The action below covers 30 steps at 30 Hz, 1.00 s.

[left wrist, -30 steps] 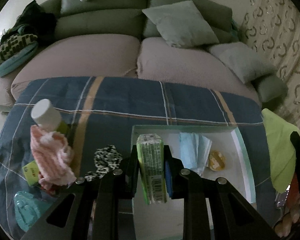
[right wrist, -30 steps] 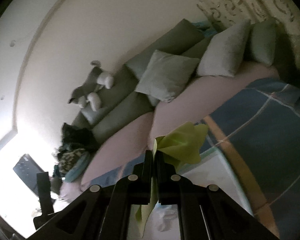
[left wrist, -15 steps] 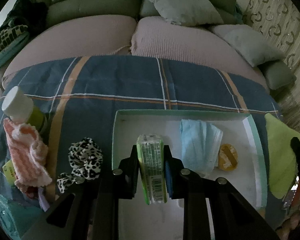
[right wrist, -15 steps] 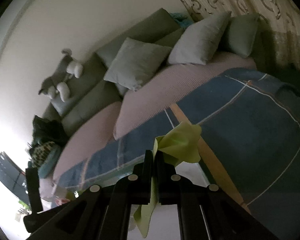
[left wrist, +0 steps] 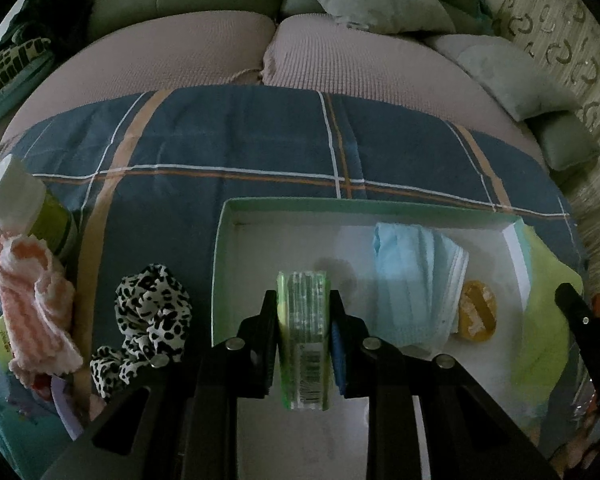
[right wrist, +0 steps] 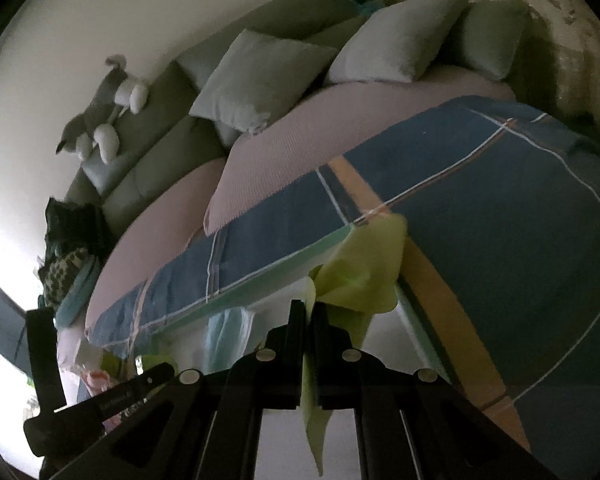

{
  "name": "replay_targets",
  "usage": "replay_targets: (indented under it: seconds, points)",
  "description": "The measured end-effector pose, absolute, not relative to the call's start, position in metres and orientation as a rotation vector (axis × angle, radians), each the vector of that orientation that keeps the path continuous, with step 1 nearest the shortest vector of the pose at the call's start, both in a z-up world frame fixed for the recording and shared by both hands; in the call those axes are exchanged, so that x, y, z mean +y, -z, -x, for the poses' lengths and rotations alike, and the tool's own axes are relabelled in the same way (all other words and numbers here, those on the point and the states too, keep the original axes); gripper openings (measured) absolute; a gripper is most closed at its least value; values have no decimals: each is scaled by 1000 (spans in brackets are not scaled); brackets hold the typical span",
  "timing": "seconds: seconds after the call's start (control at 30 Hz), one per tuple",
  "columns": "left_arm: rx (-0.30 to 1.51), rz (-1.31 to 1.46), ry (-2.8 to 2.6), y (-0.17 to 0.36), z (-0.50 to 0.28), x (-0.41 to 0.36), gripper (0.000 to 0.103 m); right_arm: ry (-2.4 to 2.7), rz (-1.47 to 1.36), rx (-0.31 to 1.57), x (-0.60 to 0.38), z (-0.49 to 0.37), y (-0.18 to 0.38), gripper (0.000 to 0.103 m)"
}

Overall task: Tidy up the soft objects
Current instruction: 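Carry the green box and yellow-green cloth over the white tray with both tools, then open both tools to drop the green box and cloth into the tray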

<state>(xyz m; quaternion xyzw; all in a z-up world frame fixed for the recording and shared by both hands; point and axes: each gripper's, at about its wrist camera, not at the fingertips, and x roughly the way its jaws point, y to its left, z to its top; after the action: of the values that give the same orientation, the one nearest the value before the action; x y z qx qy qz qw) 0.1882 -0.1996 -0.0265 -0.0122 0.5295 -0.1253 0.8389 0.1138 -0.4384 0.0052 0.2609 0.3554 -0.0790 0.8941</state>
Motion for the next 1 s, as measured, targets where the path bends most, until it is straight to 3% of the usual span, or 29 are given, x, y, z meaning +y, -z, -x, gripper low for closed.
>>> replay_targets:
  seconds: [0.67, 0.77, 0.83, 1.0]
  points:
    - [1148, 43, 251, 34, -192, -196, 25, 113, -492, 909, -412, -136, 21, 8]
    - [1149, 54, 249, 33, -193, -195, 32, 117, -488, 912, -411, -135, 19, 8]
    - [1151, 54, 244, 32, -192, -194, 46, 122, -484, 908, -411, -134, 16, 8]
    - [1125, 55, 242, 20, -190, -192, 51, 126, -470, 888, -409, -131, 7, 8]
